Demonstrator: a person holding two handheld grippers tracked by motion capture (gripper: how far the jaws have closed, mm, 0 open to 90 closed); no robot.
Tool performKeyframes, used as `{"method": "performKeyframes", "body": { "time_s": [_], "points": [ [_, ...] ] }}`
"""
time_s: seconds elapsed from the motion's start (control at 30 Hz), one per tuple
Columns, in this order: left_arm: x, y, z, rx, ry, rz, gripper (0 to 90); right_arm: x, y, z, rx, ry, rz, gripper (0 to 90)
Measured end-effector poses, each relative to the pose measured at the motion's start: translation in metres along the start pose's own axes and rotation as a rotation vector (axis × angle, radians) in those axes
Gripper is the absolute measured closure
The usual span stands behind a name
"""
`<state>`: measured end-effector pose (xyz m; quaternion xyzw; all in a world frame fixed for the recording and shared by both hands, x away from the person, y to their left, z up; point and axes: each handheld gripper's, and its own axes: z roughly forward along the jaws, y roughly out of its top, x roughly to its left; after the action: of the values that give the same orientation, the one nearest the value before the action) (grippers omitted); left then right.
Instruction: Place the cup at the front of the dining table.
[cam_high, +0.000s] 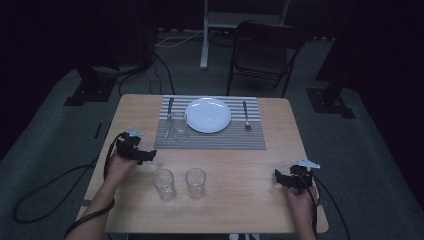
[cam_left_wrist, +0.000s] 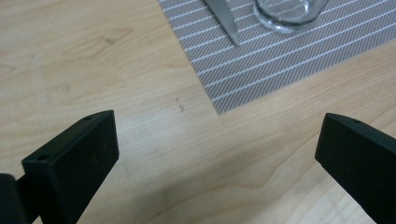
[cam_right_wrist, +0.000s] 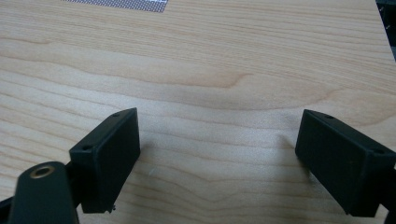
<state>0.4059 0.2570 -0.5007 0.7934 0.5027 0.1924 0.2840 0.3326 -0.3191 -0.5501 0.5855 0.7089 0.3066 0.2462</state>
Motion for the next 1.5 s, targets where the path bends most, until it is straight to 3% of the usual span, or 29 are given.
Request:
{"method": "performKeyframes", "body": {
  "time_s": [0.2, 0.57, 0.9, 1.17, 1.3, 1.5],
  "points": [
    [0.011, -0.012, -0.006, -0.002, -0.008, -0.039, 0.1, 0.0, 0.0, 0.0, 0.0, 0.0, 0.0, 13.7],
    [0.028, -0.043, -0.022, -0.034, 0.074, -0.118, 0.1, 0.0, 0.0, 0.0, 0.0, -0.001, 0.002, 13.7],
    [0.033, -0.068, -0.034, -0.092, 0.136, -0.176, 0.1, 0.0, 0.0, 0.0, 0.0, -0.001, 0.002, 13.7],
    [0.028, -0.085, -0.043, -0.108, 0.163, -0.163, 0.1, 0.0, 0.0, 0.0, 0.0, -0.001, 0.001, 13.7],
    [0.024, -0.097, -0.046, -0.114, 0.214, -0.129, 0.1, 0.0, 0.0, 0.0, 0.0, -0.001, 0.001, 13.7],
    [0.022, -0.108, -0.051, -0.121, 0.202, -0.138, 0.1, 0.0, 0.0, 0.0, 0.001, -0.002, 0.004, 13.6]
  ]
}}
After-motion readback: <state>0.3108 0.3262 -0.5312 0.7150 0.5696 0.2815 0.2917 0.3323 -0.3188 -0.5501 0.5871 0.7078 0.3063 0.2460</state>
